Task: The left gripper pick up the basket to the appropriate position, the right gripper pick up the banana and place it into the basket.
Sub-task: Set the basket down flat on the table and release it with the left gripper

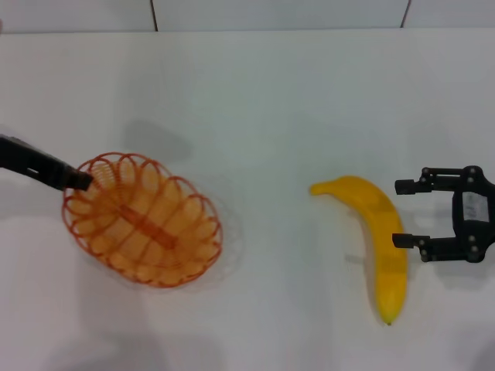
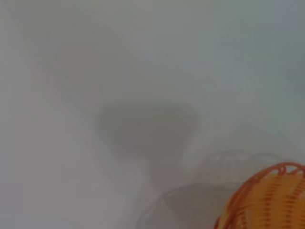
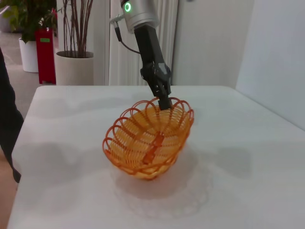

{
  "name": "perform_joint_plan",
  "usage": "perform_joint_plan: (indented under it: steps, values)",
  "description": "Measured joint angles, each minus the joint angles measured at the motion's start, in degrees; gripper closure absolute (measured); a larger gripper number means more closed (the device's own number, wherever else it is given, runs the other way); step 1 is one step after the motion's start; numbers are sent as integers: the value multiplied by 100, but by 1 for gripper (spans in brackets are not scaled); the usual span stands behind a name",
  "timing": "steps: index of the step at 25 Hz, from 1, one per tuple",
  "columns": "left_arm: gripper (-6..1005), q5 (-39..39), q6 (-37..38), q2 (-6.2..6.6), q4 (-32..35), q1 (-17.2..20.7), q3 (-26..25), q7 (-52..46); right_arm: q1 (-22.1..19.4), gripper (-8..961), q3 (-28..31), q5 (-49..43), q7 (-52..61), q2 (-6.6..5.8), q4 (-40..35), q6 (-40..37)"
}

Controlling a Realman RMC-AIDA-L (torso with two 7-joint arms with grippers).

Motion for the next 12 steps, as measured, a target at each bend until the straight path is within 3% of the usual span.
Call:
perform_joint_plan:
  steps: [12]
  values:
    - [945, -930, -733, -21, -794, 195, 89, -555, 0, 282, 3, -1, -11, 10, 0, 8]
